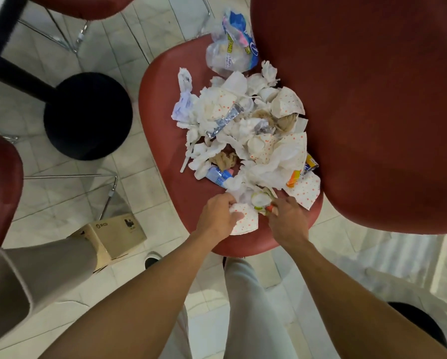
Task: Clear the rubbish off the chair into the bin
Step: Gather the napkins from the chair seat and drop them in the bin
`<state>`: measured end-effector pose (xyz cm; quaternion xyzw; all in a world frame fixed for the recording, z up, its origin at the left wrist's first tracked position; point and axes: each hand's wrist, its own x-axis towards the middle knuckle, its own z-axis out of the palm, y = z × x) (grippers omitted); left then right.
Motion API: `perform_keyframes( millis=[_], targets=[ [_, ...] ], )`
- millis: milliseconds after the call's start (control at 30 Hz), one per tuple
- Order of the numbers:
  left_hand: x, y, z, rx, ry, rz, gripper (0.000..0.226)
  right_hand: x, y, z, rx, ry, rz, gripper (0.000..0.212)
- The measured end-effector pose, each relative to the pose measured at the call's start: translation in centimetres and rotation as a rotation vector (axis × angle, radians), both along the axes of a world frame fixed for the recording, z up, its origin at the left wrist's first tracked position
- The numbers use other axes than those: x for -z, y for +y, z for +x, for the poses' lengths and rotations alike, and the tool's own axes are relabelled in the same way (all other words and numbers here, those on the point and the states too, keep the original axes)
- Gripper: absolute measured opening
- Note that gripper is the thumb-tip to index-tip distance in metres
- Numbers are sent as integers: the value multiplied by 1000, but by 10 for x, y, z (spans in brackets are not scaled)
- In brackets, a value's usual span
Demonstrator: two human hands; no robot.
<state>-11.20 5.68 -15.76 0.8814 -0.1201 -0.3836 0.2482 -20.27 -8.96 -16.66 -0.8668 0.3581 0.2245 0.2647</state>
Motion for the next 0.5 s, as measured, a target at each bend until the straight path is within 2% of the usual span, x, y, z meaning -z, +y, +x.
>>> perform_keyframes(
  millis=[200,500],
  targets=[
    [-33,37,11,-100,-103,-68,28,-42,29,10,55,-72,12,28],
    [-76,130,27,-278,-97,-146,26,-103,110,42,-27,-151,18,32]
  ],
)
